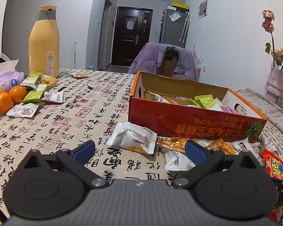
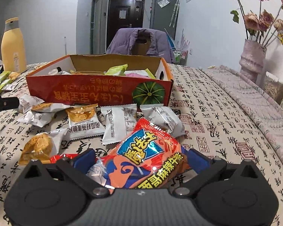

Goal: Organize snacks
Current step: 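Grasp the red-blue chip bag with the right gripper, then lift the red-blue chip bag with the right gripper while the left grasps an orange cracker packet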

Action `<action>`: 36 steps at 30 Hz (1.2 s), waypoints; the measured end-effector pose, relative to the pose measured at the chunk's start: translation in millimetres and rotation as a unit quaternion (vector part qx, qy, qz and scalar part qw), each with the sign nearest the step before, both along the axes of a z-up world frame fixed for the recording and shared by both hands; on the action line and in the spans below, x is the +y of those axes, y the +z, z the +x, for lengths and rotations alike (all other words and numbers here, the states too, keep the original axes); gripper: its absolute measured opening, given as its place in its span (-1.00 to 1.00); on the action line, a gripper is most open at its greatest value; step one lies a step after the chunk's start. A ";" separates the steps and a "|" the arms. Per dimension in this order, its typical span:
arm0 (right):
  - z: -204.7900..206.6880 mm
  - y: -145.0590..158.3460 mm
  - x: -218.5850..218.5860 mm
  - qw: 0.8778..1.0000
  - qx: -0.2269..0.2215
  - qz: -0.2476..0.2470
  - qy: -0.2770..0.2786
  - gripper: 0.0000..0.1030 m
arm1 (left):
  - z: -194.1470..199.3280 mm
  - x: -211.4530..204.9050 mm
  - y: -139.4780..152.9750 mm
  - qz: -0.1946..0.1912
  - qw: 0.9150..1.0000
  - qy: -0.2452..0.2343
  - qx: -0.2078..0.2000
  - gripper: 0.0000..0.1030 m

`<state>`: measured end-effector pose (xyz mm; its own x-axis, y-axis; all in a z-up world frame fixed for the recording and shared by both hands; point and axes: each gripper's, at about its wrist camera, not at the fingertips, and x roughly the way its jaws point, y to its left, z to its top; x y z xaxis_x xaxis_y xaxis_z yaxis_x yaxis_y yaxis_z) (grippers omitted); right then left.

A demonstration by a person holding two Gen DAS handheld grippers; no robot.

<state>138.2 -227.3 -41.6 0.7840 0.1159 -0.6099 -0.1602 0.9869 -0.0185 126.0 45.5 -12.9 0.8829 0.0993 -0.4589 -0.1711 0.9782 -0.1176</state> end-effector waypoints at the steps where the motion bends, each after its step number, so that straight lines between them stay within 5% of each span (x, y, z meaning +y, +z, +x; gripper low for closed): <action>1: -0.2 -1.1 -1.6 1.000 0.009 0.012 -0.008 1.00 | 0.0 0.0 0.0 0.000 1.000 0.000 0.000 1.00; 11: -1.3 -9.7 0.3 0.999 0.011 0.024 -0.047 1.00 | -0.1 0.2 -0.7 -0.002 1.000 0.001 0.001 1.00; 22: -3.6 -10.9 -7.3 0.998 0.033 0.045 0.000 0.98 | -0.4 0.7 -0.5 -0.004 1.000 0.002 0.001 1.00; 34: -19.1 -6.8 -6.5 0.997 0.015 0.063 0.043 0.57 | -0.2 -0.8 -0.3 0.003 1.000 0.003 0.006 1.00; 36: -20.5 -4.2 -9.3 0.996 0.010 0.073 0.046 0.29 | -0.9 -3.3 1.4 0.009 1.000 0.000 0.008 1.00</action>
